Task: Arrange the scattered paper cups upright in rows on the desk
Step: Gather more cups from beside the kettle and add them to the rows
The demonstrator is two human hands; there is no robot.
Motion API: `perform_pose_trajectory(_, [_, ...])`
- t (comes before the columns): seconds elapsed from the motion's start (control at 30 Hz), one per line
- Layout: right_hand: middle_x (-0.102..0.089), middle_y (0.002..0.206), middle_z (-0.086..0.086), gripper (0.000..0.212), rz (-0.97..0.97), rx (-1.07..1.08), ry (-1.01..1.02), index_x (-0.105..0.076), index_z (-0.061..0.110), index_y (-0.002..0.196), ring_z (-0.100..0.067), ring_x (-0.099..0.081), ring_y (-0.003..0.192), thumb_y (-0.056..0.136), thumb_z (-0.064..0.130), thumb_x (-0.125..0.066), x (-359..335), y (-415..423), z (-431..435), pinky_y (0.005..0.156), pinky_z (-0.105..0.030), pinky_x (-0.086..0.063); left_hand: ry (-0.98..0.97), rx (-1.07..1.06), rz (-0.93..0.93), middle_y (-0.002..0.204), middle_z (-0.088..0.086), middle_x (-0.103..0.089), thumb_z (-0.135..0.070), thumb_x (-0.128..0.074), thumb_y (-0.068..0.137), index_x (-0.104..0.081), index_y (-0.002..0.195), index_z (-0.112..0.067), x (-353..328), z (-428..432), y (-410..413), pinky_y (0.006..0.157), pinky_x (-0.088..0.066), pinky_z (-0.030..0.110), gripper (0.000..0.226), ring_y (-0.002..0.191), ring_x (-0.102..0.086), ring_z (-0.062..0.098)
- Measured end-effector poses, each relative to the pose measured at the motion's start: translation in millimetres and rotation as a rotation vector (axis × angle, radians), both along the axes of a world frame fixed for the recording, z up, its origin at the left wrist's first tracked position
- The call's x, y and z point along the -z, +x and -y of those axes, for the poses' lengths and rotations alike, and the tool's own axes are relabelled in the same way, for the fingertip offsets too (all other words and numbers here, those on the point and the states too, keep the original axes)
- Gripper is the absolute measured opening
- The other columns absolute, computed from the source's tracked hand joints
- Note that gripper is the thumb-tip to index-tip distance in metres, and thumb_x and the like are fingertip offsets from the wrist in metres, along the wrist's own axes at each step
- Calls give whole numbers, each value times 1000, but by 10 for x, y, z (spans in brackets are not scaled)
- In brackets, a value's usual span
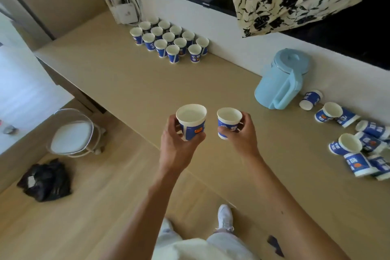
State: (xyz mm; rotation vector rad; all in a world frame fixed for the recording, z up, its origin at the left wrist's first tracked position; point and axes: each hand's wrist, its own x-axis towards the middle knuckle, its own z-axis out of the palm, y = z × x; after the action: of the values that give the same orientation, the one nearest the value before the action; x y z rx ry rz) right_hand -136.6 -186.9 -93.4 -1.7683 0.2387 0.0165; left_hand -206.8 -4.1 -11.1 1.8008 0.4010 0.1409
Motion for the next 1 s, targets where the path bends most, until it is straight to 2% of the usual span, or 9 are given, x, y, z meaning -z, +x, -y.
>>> perform_pose_trajectory(0.1, [-68, 111, 13, 59, 33, 23, 32, -58, 29, 118, 2, -67, 93, 68, 18, -88, -148, -139, -460, 71, -13, -53, -15, 0, 25, 111, -7, -70, -22, -87, 71, -59, 118, -27, -66, -457, -67, 92, -56, 50, 55, 107, -65, 21])
perform_pose_trajectory(0.23, [-67, 114, 12, 61, 67, 54, 57, -59, 29, 120, -3, -66, 99, 68, 18, -88, -266, -223, -972, 76, -17, -53, -22, -1, 59, 110, -8, -69, -20, -87, 71, -59, 117, -28, -120, -1018, -113, 91, -56, 48, 55, 105, -65, 19])
perform_pose_trajectory(0.33, [-67, 116, 11, 63, 72, 62, 70, -59, 28, 122, -5, -65, 103, 64, 25, -85, -319, -232, -1316, 79, -20, -52, -28, -19, 54, 109, -11, -69, -19, -88, 71, -59, 115, -30, -143, -1395, -108, 91, -57, 46, 54, 105, -65, 16])
perform_pose_trajectory(0.43, [-66, 114, 13, 63, 74, 64, 87, -59, 29, 120, -3, -64, 102, 62, 28, -83, -310, -194, -1500, 75, -17, -52, -24, -23, 43, 109, -9, -70, -19, -88, 70, -59, 115, -30, -138, -1591, -52, 91, -56, 48, 55, 105, -66, 17])
perform_pose_trajectory(0.5, [-66, 115, 12, 60, 63, 61, 91, -59, 29, 120, -6, -64, 104, 66, 23, -84, -279, -90, -1646, 72, -15, -52, -17, -19, 33, 109, -10, -70, -19, -88, 70, -59, 116, -30, -130, -1741, 53, 91, -56, 48, 55, 105, -66, 17])
perform_pose_trajectory(0.6, [-67, 117, 10, 58, 38, 60, 89, -59, 27, 122, -7, -65, 106, 74, 11, -86, -184, 170, -1858, 72, -16, -53, 11, 6, 25, 109, -11, -70, -21, -88, 71, -59, 118, -30, -85, -1968, 289, 90, -57, 47, 56, 105, -66, 17])
perform_pose_trajectory(0.73, [-67, 117, 8, 58, 15, 93, 117, -60, 23, 124, -8, -66, 105, 74, 7, -86, 37, 652, -2109, 73, -18, -54, 65, 50, -7, 109, -11, -70, -21, -89, 70, -59, 117, -30, 50, -2258, 732, 88, -57, 44, 56, 102, -66, 17])
perform_pose_trajectory(0.9, [-67, 114, 5, 63, -5, 163, 163, -60, 21, 121, -8, -66, 100, 62, 20, -83, 295, 1341, -2424, 72, -14, -53, 127, 139, -73, 109, -13, -70, -20, -89, 70, -58, 117, -30, 207, -2595, 1480, 89, -58, 42, 57, 101, -67, 15])
perform_pose_trajectory(1.0, [-68, 115, 6, 66, -26, 185, 174, -59, 22, 123, -3, -68, 96, 61, 20, -82, 319, 1707, -2569, 72, -14, -54, 154, 173, -94, 106, -16, -71, -22, -89, 71, -58, 117, -29, 210, -2775, 1909, 87, -58, 41, 56, 100, -69, 12])
